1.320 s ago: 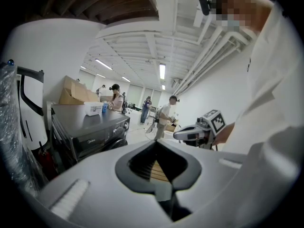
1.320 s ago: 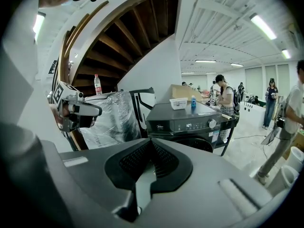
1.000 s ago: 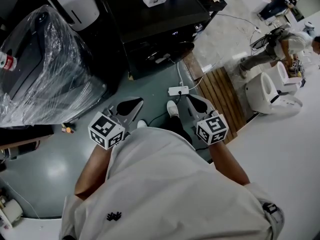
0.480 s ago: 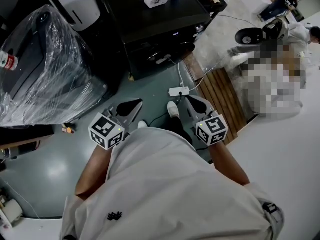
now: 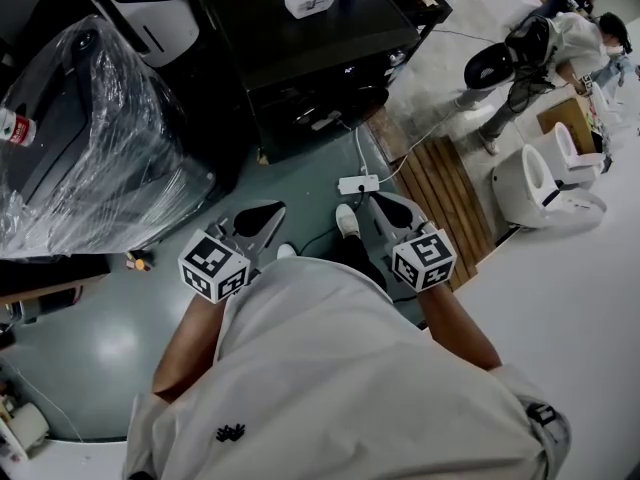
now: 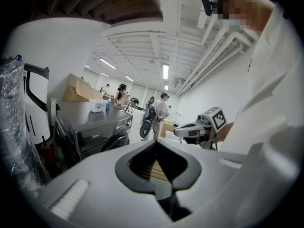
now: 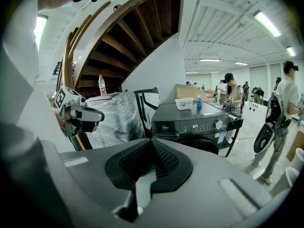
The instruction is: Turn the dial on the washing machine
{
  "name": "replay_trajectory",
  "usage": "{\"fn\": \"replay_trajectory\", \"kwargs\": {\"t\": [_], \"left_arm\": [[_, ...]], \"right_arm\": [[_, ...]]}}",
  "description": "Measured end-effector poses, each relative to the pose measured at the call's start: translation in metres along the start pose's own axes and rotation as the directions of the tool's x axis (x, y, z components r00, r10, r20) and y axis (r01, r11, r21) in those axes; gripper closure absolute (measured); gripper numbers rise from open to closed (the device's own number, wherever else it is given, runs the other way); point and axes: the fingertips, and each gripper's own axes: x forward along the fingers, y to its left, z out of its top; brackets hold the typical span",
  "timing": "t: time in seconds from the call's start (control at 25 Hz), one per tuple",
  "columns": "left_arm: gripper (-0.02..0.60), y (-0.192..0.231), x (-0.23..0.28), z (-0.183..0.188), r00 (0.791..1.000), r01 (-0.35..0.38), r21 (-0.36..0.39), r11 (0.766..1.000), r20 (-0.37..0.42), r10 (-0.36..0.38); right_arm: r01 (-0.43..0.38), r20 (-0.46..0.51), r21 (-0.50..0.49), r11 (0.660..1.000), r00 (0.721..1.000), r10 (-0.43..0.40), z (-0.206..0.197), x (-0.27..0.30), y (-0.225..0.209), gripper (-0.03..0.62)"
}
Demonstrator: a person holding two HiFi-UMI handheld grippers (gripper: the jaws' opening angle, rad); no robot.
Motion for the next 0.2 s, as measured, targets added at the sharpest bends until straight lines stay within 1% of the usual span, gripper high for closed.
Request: {"fn": "replay_trajectory", "kwargs": {"t": [0.2], "left_arm": [[0.526,0.0025,0.0013,0.0032,1.000,-0.004,0.003,1.000,0.003,0.004]], "right_arm": [[-0.003,-0.003,-0.002,1.000,1.000,0.003,0.0006,0.0029,-0.0037,0.592]]}}
